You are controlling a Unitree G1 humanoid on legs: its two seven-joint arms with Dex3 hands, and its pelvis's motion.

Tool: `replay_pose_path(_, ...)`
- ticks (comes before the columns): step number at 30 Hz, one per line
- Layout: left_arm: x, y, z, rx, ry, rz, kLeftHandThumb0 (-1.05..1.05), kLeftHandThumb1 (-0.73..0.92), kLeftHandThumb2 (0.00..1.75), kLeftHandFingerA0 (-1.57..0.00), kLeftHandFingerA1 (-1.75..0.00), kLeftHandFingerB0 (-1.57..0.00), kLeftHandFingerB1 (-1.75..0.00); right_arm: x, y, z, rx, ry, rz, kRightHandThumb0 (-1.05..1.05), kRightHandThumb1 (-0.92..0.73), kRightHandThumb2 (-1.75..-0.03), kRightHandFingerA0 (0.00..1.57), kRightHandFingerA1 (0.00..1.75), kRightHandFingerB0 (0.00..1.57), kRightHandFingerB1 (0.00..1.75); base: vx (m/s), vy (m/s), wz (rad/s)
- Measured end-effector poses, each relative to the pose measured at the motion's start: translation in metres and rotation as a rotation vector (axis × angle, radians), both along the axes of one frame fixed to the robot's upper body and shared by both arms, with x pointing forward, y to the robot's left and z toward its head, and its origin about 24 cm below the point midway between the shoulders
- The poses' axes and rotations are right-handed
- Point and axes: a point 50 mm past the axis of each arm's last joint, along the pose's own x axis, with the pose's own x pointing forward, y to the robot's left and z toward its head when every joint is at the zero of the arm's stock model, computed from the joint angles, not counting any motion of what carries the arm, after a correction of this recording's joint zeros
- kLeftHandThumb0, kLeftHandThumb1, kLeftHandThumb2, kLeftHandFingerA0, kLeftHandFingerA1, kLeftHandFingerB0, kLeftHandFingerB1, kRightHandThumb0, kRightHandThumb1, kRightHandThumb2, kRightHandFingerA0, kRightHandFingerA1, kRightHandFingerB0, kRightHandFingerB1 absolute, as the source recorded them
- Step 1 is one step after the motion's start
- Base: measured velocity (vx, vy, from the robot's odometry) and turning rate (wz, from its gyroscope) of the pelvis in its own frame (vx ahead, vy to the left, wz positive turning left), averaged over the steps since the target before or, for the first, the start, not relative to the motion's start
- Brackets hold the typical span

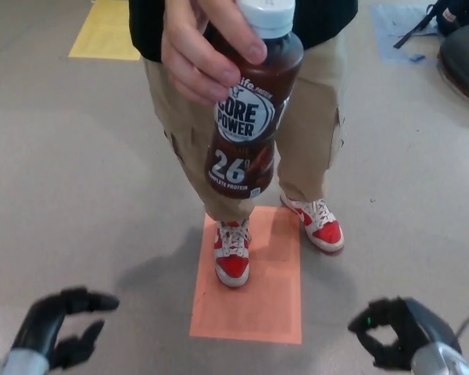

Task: The robot recieved a bottle of protein shake from a person using its left hand and then shake the protein up and down 2 two times and hand it back to the person

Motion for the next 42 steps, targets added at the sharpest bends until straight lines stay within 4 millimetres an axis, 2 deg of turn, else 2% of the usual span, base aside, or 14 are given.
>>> replay_pose_path(7,0.02,0.0,0.027,-0.037,-0.147,-0.031,-0.14,0.82,0.65,-1.04,-0.66,-0.78,-0.56,0.003,0.004,0.004,-0.084,-0.1,0.065,-0.4,-0.69,-0.79,1.0,0.86,0.85,0.53,0.0,0.0,0.0)
replay_pose_path(16,0.059,-0.011,0.106,-0.109,-0.42,-0.18,-0.22,0.8,0.66,-1.1,-0.64,-0.8,-0.49,0.006,0.007,0.011,-0.115,-0.21,0.099,-0.4,-0.7,-0.77,1.0,0.85,0.86,0.52,0.0,0.0,0.0)
replay_pose_path(22,0.067,-0.025,0.142,-0.152,-0.507,-0.274,-0.27,0.75,0.64,-1.08,-0.53,-0.71,-0.44,0.005,0.007,0.011,-0.119,-0.229,0.106,-0.39,-0.69,-0.77,1.02,0.83,0.87,0.52,0.0,0.0,0.0)
replay_pose_path(23,0.068,-0.028,0.148,-0.159,-0.522,-0.291,-0.33,0.6,0.92,-0.89,-0.69,-0.57,-0.59,0.005,0.007,0.011,-0.12,-0.23,0.107,-0.38,-0.68,-0.79,1.02,0.85,0.86,0.51,0.0,0.0,0.0)
replay_pose_path(24,0.068,-0.03,0.154,-0.165,-0.534,-0.302,-0.33,0.66,0.6,-0.86,-0.49,-0.56,-0.39,0.005,0.007,0.011,-0.12,-0.231,0.107,-0.37,-0.67,-0.79,1.02,0.84,0.86,0.51,0.0,0.0,0.0)
replay_pose_path(25,0.068,-0.032,0.157,-0.17,-0.541,-0.31,-0.33,0.66,0.6,-0.86,-0.49,-0.56,-0.39,0.005,0.007,0.011,-0.119,-0.232,0.107,-0.37,-0.67,-0.79,1.02,0.84,0.86,0.51,0.0,0.0,0.0)
replay_pose_path(26,0.068,-0.032,0.159,-0.173,-0.545,-0.314,-0.34,0.63,0.59,-0.78,-0.46,-0.51,-0.38,0.005,0.008,0.011,-0.119,-0.232,0.108,-0.37,-0.67,-0.78,1.02,0.84,0.88,0.52,0.0,0.0,0.0)
replay_pose_path(27,0.068,-0.035,0.165,-0.183,-0.552,-0.326,-0.53,0.49,0.75,-0.37,-0.46,-0.27,-0.41,0.005,0.008,0.011,-0.117,-0.233,0.108,-0.38,-0.68,-0.77,1.02,0.82,0.88,0.51,0.0,0.0,0.0)
replay_pose_path(29,0.067,-0.038,0.171,-0.2,-0.558,-0.342,-0.53,0.49,0.75,-0.37,-0.46,-0.27,-0.41,0.004,0.01,0.01,-0.114,-0.233,0.109,-0.38,-0.68,-0.77,1.02,0.82,0.88,0.51,0.0,0.0,0.0)
replay_pose_path(30,0.067,-0.039,0.173,-0.21,-0.559,-0.351,-0.32,0.36,0.92,-0.01,-0.48,0.0,-0.47,0.004,0.01,0.01,-0.113,-0.233,0.11,-0.4,-0.7,-0.75,0.99,0.83,0.86,0.51,0.0,0.0,0.0)
replay_pose_path(31,0.067,-0.04,0.175,-0.217,-0.558,-0.357,-0.67,0.45,0.78,-0.06,-0.3,-0.07,-0.2,0.004,0.011,0.01,-0.112,-0.233,0.11,-0.41,-0.71,-0.74,0.98,0.83,0.86,0.51,0.0,0.0,0.0)
replay_pose_path(32,0.066,-0.041,0.178,-0.229,-0.557,-0.366,-0.67,0.45,0.78,-0.06,-0.3,-0.07,-0.2,0.004,0.011,0.01,-0.111,-0.233,0.111,-0.41,-0.71,-0.74,0.98,0.83,0.86,0.51,0.0,0.0,0.0)
replay_pose_path(34,0.066,-0.043,0.182,-0.243,-0.557,-0.378,-0.78,0.49,0.83,0.0,-0.08,0.0,-0.05,0.004,0.012,0.01,-0.109,-0.233,0.111,-0.41,-0.71,-0.75,0.99,0.86,0.86,0.51,0.0,0.0,0.0)
replay_pose_path(42,0.062,-0.05,0.199,-0.297,-0.518,-0.462,-0.82,0.46,0.81,0.0,0.0,0.0,0.0,0.004,0.013,0.01,-0.107,-0.233,0.112,-0.4,-0.68,-0.71,0.98,0.9,0.85,0.52,0.0,0.0,0.0)
